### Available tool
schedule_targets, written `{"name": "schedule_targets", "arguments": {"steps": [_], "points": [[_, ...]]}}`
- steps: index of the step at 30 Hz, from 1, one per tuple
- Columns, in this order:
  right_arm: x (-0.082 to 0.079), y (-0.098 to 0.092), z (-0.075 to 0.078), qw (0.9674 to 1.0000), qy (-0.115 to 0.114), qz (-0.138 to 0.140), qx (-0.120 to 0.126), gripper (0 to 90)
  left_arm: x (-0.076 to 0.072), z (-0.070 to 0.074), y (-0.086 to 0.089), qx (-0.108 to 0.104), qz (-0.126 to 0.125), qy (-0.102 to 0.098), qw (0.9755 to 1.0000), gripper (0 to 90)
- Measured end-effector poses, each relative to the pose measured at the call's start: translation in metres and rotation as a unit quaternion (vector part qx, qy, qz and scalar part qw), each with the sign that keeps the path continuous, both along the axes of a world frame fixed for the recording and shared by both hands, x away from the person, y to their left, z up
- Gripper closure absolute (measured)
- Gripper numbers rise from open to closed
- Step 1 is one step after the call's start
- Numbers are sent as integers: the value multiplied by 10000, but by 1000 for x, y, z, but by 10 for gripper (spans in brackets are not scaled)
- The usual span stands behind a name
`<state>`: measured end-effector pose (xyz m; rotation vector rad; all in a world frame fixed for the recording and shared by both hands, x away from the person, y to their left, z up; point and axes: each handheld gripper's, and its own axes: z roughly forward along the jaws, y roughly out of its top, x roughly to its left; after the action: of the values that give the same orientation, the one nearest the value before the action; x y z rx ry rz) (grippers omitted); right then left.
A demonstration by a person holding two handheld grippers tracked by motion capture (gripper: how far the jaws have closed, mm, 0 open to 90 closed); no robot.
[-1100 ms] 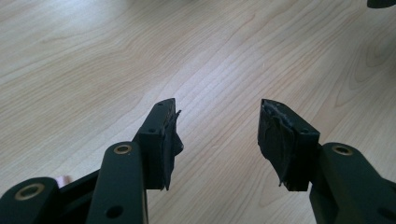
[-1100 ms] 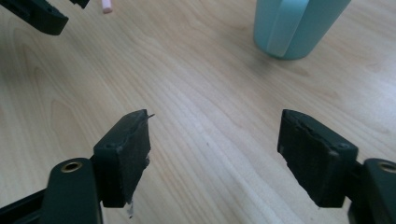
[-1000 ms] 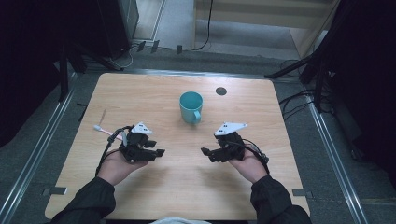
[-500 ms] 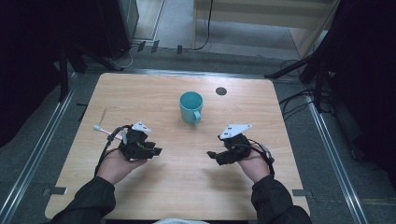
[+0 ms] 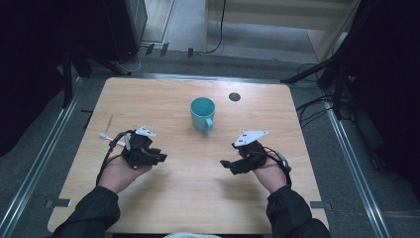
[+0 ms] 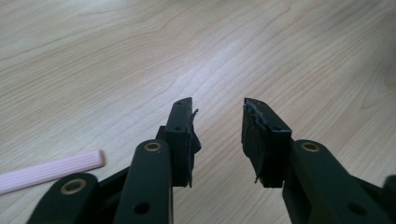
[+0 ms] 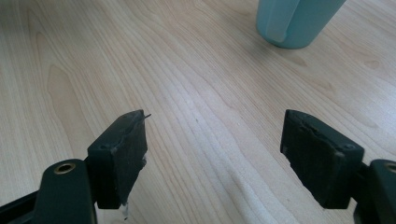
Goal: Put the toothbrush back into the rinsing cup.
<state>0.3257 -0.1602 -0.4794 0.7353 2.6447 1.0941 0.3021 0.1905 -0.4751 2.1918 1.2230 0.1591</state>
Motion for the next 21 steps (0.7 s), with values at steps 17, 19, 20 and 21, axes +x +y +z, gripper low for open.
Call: {"name": "schedule_targets", "arguments": {"steps": [17, 19, 20, 21], "points": [[-4, -1, -3, 9998, -6, 70, -180, 233, 32, -6, 34, 317, 484, 349, 9977, 798], [-5, -2, -4, 9998, -14, 75, -175, 234, 36, -9, 37, 370, 534, 401, 9971, 831], [-5, -3, -4, 9998, -4, 57, -185, 233, 39, -11, 39, 402, 580, 444, 9965, 849], [-5, -3, -4, 9998, -16, 52, -184, 233, 42, -14, 41, 424, 630, 514, 9958, 869]]}}
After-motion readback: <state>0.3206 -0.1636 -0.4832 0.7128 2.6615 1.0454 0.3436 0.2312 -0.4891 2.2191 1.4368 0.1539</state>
